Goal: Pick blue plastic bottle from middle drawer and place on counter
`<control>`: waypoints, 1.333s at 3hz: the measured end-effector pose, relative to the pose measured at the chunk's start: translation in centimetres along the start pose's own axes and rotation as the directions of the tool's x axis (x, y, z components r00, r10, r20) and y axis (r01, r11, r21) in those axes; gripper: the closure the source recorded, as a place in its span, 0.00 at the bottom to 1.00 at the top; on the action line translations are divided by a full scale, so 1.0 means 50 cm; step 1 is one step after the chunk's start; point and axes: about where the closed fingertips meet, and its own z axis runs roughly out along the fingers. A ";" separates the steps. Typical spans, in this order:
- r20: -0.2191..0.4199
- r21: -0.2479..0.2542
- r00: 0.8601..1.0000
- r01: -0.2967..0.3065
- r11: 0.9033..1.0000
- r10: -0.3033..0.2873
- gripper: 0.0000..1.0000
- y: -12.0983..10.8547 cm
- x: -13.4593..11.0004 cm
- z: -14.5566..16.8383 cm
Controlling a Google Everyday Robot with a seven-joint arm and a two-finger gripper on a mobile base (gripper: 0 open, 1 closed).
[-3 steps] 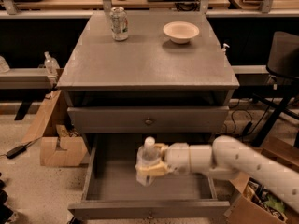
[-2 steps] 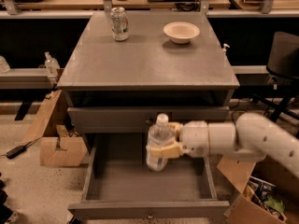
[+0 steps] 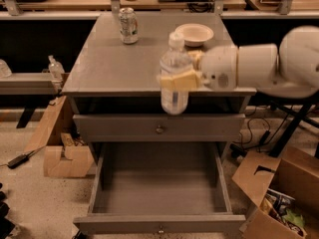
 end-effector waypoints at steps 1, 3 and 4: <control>-0.021 0.087 0.998 0.057 0.995 -0.056 1.00 -0.127 -0.113 0.039; -0.100 0.123 0.995 0.011 0.992 0.002 1.00 -0.305 -0.010 0.135; -0.103 0.128 0.994 -0.035 0.991 0.048 1.00 -0.350 0.051 0.156</control>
Offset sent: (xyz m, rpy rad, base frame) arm 0.1698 0.0144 0.0402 -0.0987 -0.0608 -0.1395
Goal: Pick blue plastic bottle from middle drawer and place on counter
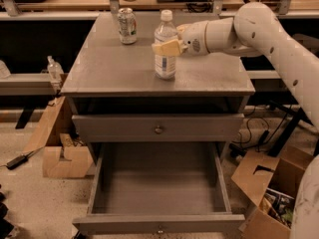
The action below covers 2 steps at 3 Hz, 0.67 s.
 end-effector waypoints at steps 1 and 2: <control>0.000 0.000 1.000 0.000 1.000 0.000 1.00 -0.001 -0.014 -0.005; 0.000 0.000 1.000 0.000 1.000 0.000 0.81 -0.001 -0.017 -0.006</control>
Offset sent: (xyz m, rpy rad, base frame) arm 0.0018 -0.0697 -0.0827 0.0418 0.0442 -0.0520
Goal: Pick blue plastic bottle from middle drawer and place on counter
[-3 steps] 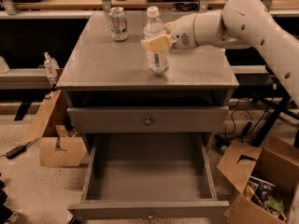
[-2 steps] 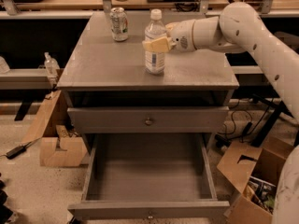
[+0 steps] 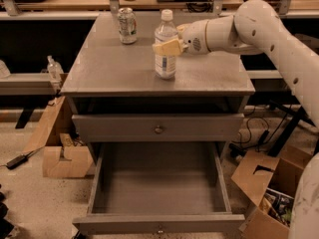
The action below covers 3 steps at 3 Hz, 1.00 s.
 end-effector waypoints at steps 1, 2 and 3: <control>0.000 0.000 1.000 0.000 1.000 0.000 0.58 0.000 0.000 0.000; 0.000 -0.004 1.000 0.000 1.000 0.000 0.34 0.002 0.000 0.005; 0.000 -0.004 1.000 0.000 1.000 0.000 0.12 0.002 0.000 0.004</control>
Offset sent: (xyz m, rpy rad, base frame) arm 0.0000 0.0000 0.0000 0.0000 0.0000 0.0000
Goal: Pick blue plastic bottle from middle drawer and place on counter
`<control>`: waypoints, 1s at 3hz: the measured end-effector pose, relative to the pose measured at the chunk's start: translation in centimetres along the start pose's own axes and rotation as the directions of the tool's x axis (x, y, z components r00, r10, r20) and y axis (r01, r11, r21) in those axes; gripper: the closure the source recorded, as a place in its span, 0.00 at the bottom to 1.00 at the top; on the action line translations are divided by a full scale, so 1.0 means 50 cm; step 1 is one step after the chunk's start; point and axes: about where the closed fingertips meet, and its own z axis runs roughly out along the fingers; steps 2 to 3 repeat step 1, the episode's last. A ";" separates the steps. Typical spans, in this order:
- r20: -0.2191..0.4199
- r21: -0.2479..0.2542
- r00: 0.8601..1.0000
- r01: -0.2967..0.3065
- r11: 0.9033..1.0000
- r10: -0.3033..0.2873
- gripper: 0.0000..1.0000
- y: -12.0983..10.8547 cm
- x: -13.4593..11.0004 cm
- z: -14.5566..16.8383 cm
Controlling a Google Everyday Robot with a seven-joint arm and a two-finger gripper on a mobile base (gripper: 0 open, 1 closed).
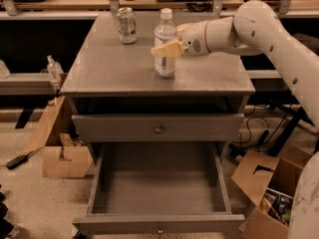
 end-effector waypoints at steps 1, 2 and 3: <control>0.000 -0.004 1.000 0.000 1.000 0.000 0.00 0.003 0.000 0.005; 0.000 -0.004 1.000 0.000 1.000 0.000 0.00 0.003 0.000 0.005; 0.000 -0.004 1.000 0.000 1.000 0.000 0.00 0.003 0.000 0.005</control>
Offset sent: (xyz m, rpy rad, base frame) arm 0.0000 0.0000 0.0000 0.0000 0.0000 0.0000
